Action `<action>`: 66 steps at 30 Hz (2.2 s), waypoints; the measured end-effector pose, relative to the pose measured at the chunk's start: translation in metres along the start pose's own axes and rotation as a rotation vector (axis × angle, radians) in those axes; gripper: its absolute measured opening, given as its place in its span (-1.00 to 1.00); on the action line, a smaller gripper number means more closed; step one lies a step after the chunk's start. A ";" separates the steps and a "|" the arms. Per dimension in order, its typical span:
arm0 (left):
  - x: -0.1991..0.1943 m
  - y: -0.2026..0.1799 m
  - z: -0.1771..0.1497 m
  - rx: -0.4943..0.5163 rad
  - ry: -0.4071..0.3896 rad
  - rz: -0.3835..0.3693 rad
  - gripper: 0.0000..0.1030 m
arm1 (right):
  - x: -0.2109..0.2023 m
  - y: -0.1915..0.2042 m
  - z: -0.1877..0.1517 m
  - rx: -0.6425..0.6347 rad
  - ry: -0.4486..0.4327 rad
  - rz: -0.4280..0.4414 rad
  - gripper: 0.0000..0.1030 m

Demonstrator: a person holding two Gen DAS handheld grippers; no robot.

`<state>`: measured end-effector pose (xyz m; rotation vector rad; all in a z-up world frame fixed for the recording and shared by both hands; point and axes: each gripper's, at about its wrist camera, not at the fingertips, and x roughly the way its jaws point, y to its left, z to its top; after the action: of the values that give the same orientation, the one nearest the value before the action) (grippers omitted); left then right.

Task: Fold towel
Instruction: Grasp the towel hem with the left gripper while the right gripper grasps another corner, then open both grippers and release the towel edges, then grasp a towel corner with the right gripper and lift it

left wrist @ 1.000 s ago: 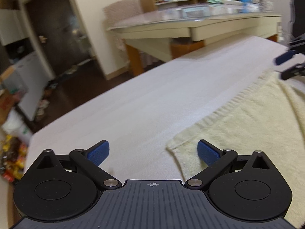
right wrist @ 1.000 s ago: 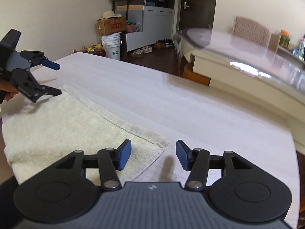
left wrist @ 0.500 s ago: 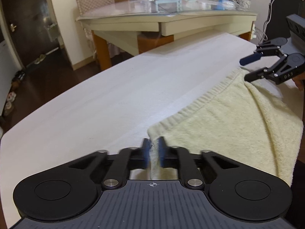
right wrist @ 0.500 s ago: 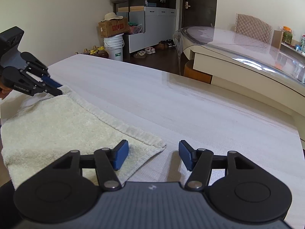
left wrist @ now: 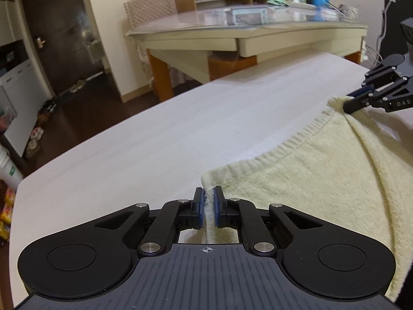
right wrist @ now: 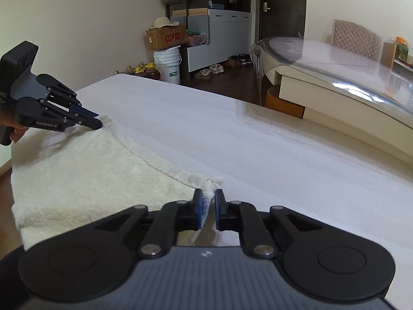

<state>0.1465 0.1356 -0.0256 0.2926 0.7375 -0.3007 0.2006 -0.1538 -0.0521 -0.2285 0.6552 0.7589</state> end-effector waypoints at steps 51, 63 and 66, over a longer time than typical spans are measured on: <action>-0.119 -0.017 -0.057 0.014 -0.153 0.000 0.21 | -0.101 0.155 -0.108 -0.719 0.007 -0.048 -0.27; -0.140 -0.100 -0.119 0.427 -0.116 -0.102 -0.01 | -0.093 0.157 -0.116 -0.776 0.017 -0.093 -0.64; -0.136 -0.105 -0.129 0.499 -0.116 -0.055 -0.05 | -0.098 0.154 -0.114 -0.755 0.022 -0.082 -0.70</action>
<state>-0.0662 0.1083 -0.0382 0.7218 0.5487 -0.5495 -0.0133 -0.1468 -0.0740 -0.9486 0.3500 0.9002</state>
